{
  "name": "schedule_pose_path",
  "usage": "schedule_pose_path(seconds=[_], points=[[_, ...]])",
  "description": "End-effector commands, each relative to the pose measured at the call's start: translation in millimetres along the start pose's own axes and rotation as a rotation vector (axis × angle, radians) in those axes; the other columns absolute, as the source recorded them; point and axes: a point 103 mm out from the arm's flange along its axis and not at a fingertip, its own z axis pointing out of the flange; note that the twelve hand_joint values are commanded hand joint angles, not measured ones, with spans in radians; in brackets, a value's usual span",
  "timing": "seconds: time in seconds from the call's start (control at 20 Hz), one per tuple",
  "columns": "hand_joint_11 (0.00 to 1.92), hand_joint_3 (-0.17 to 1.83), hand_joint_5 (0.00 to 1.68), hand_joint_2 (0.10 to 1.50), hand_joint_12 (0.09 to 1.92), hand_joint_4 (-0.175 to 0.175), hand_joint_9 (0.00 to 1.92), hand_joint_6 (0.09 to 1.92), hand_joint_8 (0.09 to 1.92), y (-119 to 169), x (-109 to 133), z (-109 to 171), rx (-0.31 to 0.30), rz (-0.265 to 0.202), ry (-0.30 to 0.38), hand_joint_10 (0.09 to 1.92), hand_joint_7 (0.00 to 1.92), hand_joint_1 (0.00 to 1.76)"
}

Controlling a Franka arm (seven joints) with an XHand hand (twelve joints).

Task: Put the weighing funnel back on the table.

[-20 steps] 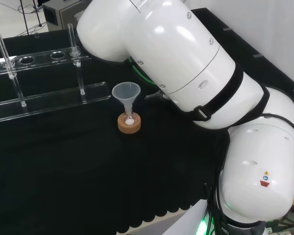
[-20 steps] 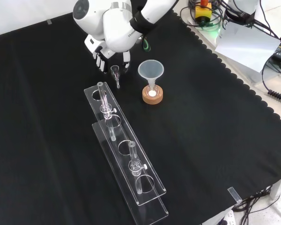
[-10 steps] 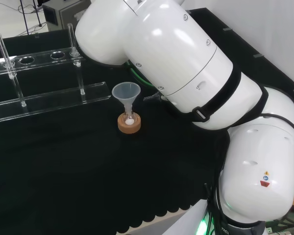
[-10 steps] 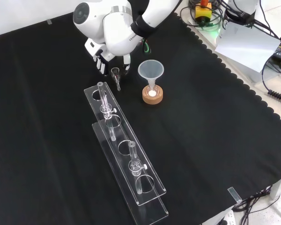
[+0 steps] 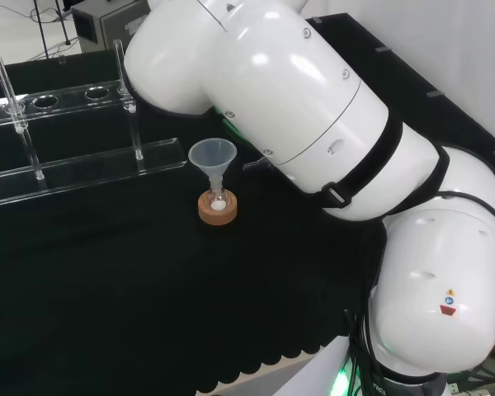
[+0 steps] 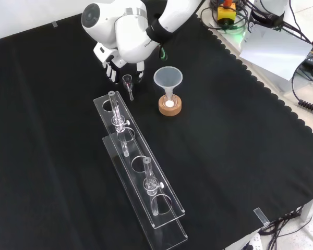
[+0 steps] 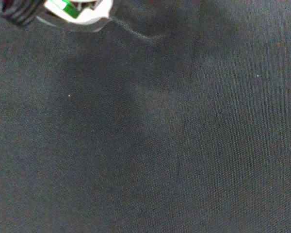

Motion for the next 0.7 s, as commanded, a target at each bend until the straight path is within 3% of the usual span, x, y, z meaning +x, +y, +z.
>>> schedule_pose_path(seconds=[0.05,0.3,0.55,0.7], points=[[0.78,0.76,1.06,0.71,1.08,0.175,1.11,1.09,0.63,-1.2,1.1,-1.2,-0.009,-0.001,-0.032,0.39,0.72,1.05],[0.77,0.71,1.05,0.74,1.09,0.175,1.10,1.08,0.64,-3.1,3.2,-4.9,-0.013,-0.001,-0.052,0.39,0.70,1.05],[0.67,0.35,0.98,0.94,1.16,0.175,0.98,1.07,0.70,-6.4,6.2,-6.7,0.006,0.004,-0.108,0.47,0.58,1.01],[0.62,0.38,0.87,0.88,1.19,0.049,0.89,0.94,0.71,-8.5,6.3,-8.3,0.015,0.005,-0.125,0.54,0.52,0.86]])
